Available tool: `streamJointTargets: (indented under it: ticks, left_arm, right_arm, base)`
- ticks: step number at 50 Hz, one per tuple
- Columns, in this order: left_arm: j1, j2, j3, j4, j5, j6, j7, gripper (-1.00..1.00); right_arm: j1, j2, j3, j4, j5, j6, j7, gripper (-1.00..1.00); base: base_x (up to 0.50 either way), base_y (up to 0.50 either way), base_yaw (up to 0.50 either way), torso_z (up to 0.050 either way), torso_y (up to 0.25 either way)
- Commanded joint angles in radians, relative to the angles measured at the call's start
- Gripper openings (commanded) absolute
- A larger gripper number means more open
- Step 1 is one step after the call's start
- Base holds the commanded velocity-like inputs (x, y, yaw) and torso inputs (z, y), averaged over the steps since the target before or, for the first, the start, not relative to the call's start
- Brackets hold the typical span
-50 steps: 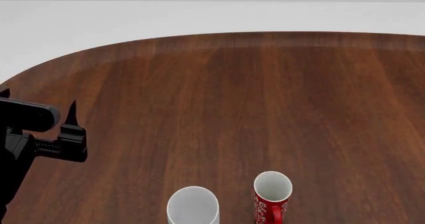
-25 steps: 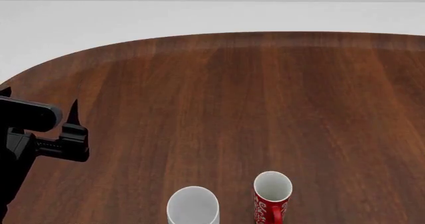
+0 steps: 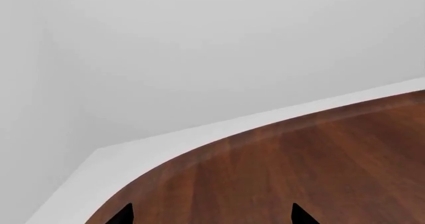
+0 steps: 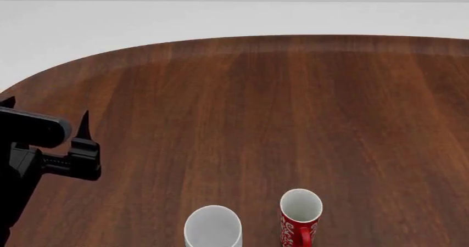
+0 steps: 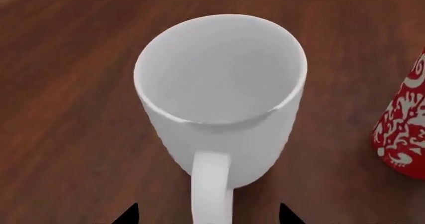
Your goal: Put the white mug on the plate.
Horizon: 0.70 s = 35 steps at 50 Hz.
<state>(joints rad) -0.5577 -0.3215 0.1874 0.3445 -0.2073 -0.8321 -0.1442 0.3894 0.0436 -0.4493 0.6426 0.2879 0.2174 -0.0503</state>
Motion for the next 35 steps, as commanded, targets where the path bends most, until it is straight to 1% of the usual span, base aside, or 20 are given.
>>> streamJointTargets:
  ticks: [1, 9, 17, 18, 22, 35]
  left_arm:
    - [0.005, -0.002, 0.006, 0.017, -0.004, -0.007, -0.004, 1.00]
    - [0.008, -0.003, 0.011, 0.018, -0.003, -0.004, -0.006, 1.00]
    - [0.008, -0.003, 0.018, 0.017, -0.003, -0.003, -0.009, 1.00]
    - [0.010, -0.004, 0.021, 0.018, -0.002, -0.002, -0.009, 1.00]
    - [0.016, -0.005, 0.018, 0.009, -0.002, 0.008, -0.011, 1.00]
    - [0.002, 0.006, 0.034, -0.057, 0.000, 0.051, -0.002, 1.00]
  right_arm:
    - [0.033, -0.016, -0.022, 0.108, 0.016, -0.047, -0.018, 1.00]
    - [0.067, -0.026, -0.036, 0.196, 0.033, -0.097, -0.025, 1.00]
    - [0.132, -0.039, -0.083, 0.338, 0.080, -0.197, -0.027, 1.00]
    - [0.131, -0.036, -0.087, 0.332, 0.086, -0.209, -0.027, -1.00]
    - [0.117, -0.022, -0.096, 0.295, 0.100, -0.208, -0.011, -1.00]
    - [-0.031, 0.082, -0.114, -0.095, 0.119, -0.105, 0.109, -1.00]
  base:
    - [0.00, 0.00, 0.00, 0.000, 0.000]
    - [0.00, 0.00, 0.00, 0.000, 0.000]
    - [0.00, 0.00, 0.00, 0.000, 0.000]
    - [0.00, 0.00, 0.00, 0.000, 0.000]
    - [0.00, 0.00, 0.00, 0.000, 0.000]
    - [0.00, 0.00, 0.00, 0.000, 0.000]
